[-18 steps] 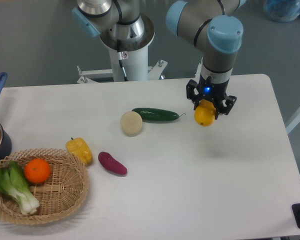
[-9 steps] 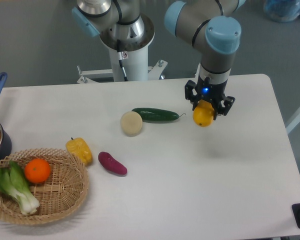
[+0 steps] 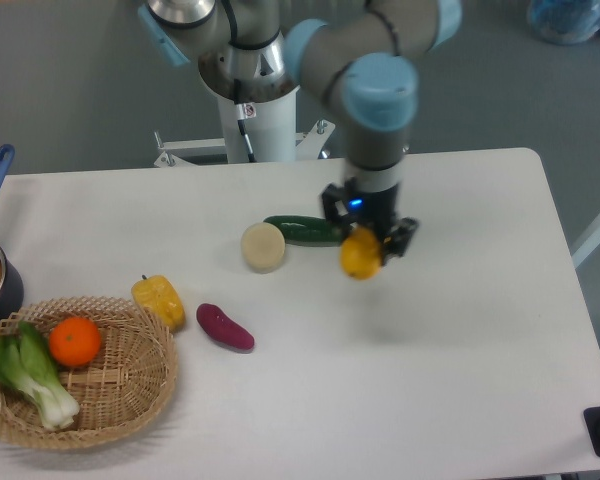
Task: Place the mango in the basket
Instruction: 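Carry the yellow mango over the wicker basket and lower it, then open the gripper to release the mango into the basket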
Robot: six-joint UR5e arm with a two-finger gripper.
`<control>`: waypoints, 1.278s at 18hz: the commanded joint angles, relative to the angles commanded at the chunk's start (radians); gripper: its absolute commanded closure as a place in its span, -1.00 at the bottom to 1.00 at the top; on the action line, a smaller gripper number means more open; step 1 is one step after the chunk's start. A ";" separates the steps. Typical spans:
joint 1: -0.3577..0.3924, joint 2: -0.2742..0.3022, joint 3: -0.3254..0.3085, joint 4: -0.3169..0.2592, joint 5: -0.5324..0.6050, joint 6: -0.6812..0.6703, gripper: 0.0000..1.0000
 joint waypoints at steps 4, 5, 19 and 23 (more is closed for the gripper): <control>-0.089 -0.020 0.034 0.017 -0.077 -0.130 0.45; -0.129 -0.034 0.050 0.015 -0.086 -0.161 0.45; -0.459 -0.377 0.405 0.017 -0.123 -0.400 0.01; -0.505 -0.380 0.381 0.017 -0.117 -0.413 -0.64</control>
